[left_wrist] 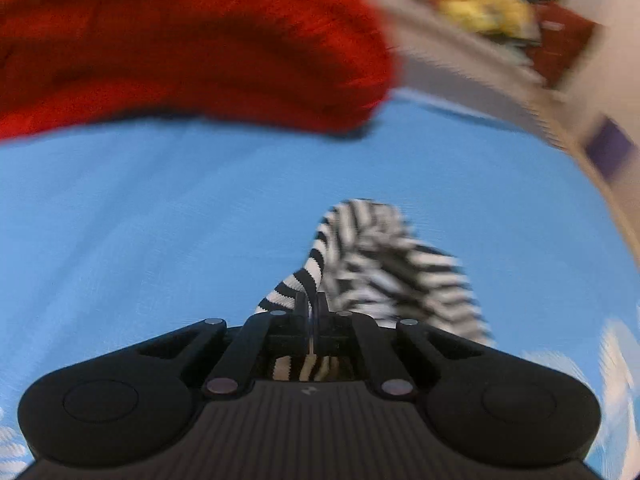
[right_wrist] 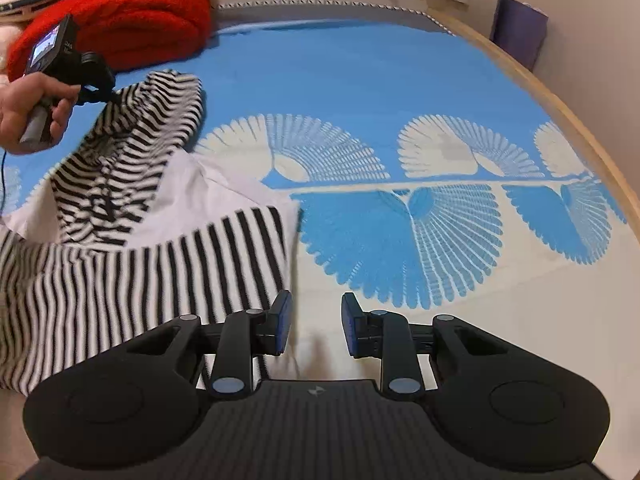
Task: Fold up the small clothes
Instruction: 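Grasp the other sleeve with the left gripper and fold it across the body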
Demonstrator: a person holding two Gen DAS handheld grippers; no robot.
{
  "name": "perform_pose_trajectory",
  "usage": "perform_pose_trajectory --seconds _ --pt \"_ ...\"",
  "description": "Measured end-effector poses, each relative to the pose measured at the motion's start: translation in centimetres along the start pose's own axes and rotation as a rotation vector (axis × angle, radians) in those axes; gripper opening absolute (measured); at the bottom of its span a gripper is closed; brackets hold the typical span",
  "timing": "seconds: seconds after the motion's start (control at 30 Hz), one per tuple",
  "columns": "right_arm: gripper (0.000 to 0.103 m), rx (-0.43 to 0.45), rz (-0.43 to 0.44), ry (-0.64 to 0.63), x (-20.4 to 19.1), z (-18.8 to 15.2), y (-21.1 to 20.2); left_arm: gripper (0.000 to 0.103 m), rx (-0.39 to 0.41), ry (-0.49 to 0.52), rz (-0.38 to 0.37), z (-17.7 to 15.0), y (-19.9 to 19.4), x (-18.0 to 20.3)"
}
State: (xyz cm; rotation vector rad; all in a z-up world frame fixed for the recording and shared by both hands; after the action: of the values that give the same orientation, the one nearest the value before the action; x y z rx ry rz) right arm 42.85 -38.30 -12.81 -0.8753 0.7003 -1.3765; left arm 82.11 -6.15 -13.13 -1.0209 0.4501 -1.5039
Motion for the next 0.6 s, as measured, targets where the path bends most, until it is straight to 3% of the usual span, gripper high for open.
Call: perform_pose_trajectory --seconds 0.13,0.23,0.3,0.4,0.47,0.6 --pt "0.028 0.036 0.016 0.016 -0.2 1.0 -1.2 0.001 0.044 0.192 -0.171 -4.8 -10.4 3.5" --pt "0.028 0.071 0.029 0.041 0.1 1.7 -2.5 0.001 0.077 0.42 -0.286 -12.2 -20.7 5.0" --pt "0.028 0.1 0.028 0.069 0.7 2.1 -3.4 0.001 0.007 0.543 -0.32 -19.0 -26.3 4.1" --pt "0.034 0.133 0.027 0.147 1.9 2.4 -4.6 0.007 -0.155 0.719 -0.267 -28.7 -32.1 0.7" --pt "0.037 0.144 0.045 0.189 2.0 2.3 -5.2 0.007 -0.193 0.658 -0.177 -30.7 -33.9 -2.2" --pt "0.039 0.145 0.131 0.242 0.6 2.0 -5.5 0.009 -0.118 0.165 -0.012 -27.3 -34.4 -7.6"
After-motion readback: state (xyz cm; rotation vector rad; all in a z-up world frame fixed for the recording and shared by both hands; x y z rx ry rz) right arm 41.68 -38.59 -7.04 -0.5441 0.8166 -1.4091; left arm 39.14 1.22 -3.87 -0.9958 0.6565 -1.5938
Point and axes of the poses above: each gripper's, at about its wrist camera, not at the fingertips, and y roughly the way its jaws point, x to its right, z to its top, the point moved 10 cm from there along y, roughly the way its jaws point, and after that the axes turned 13 degrees about -y, right-handed, at the moved point
